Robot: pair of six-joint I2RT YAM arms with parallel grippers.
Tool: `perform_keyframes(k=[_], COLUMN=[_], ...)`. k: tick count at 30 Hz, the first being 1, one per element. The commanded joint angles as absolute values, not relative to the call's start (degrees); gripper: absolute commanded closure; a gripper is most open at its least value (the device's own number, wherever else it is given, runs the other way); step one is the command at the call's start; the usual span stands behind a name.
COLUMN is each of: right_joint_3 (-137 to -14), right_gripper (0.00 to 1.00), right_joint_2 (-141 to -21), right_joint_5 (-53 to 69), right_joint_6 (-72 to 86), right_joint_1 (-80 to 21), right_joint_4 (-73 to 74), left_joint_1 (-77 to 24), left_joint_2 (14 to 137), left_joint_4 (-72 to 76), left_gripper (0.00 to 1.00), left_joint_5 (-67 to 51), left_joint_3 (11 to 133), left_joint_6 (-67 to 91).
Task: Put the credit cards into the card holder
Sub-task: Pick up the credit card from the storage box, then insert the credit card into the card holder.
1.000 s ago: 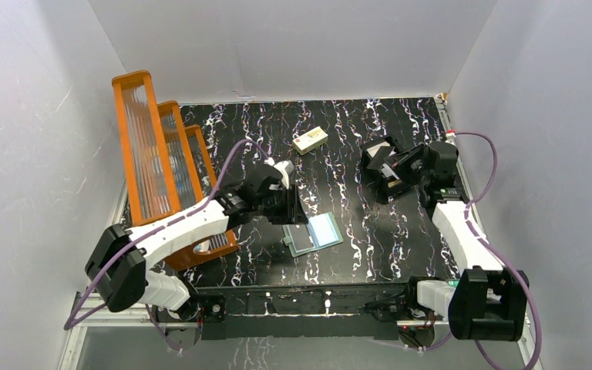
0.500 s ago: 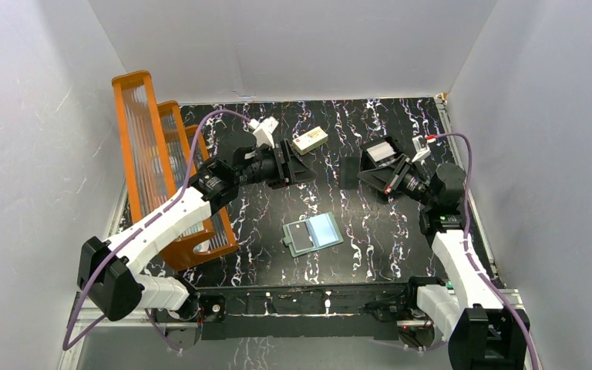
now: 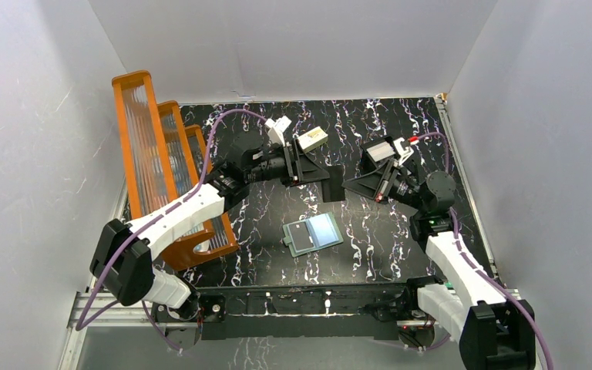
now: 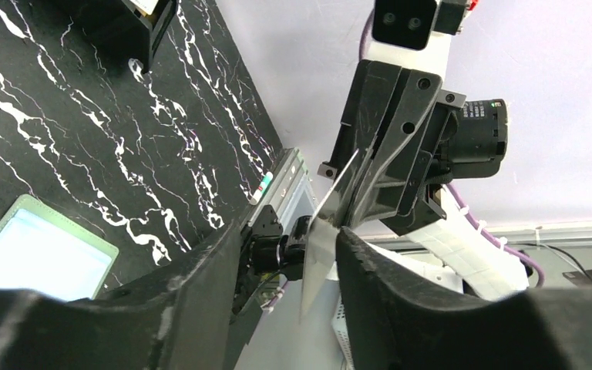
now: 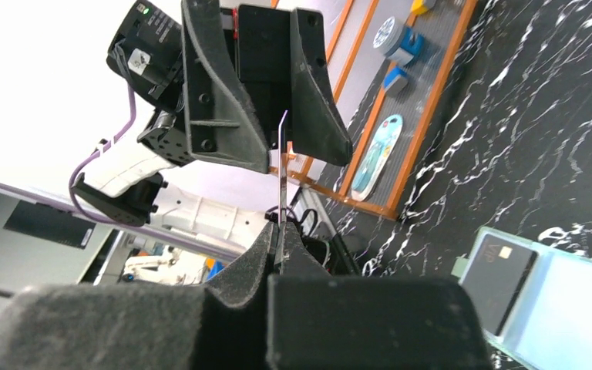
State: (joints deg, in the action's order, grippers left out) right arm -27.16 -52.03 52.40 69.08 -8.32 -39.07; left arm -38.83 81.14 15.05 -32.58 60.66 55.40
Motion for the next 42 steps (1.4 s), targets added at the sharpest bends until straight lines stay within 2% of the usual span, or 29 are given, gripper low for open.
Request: perform_keyframes(k=[1,6,7,8,10,12,14,21,29,35,42], right_joint_3=[-27.35,-25.79,-25.91,-26.42,-28.85,-31.33,-32.98,-33.57,-34.30,-32.12,-29.82], right_gripper=[1.00,1.00,1.00,0.97,0.80,0.68,0.59,0.56,0.54,0.52,0.54], right_joint_2=[-52.37,-51.92,-51.92,-51.87,-51.53,-51.34,-51.51,-62.37,-73.19,-74.52,-77.43], right_joint_5=[49.67,47.30,47.14,46.81,44.49,40.61,35.22,21.78,14.85,11.84,14.40], right_joint_6=[70.94,69.78,68.65,66.56,60.18,52.91,49.28,42.00,38.67,38.95,40.50], right_joint_1=[-12.09,-13.02,-13.01,-13.02,-13.02,-13.00,-13.23,-15.52,-20.68,-24.03,-26.54], right_joint_4=[-45.00,-43.76,-42.07,-38.84,-27.37,-15.89,-6.86,5.51,6.36,4.62,-0.08], left_joint_1=[-38.85,-38.85,-38.85,-38.87,-38.85,-38.85,-38.76,-38.73,-38.67,-38.73,-38.72], left_joint_2=[79.97,78.96,78.70,78.63,77.50,76.50,75.46,76.94,82.01,84.00,86.38], left_joint_4=[21.31,18.79,17.65,15.88,9.29,2.33,-0.74,1.56,3.01,4.14,5.59], left_gripper=[0.61,0.97,1.00,1.00,1.00,1.00,1.00,1.00,1.00,1.00,1.00], left_joint_5=[-35.02,-33.73,-33.04,-32.04,-28.87,-25.15,-22.13,-21.40,-20.79,-20.47,-20.82], left_joint_3=[59.05,57.55,57.15,57.10,58.12,58.89,57.29,49.99,46.39,44.47,43.47], left_joint_6=[57.39,56.88,56.68,56.01,52.40,49.61,48.50,50.59,51.45,51.47,51.14])
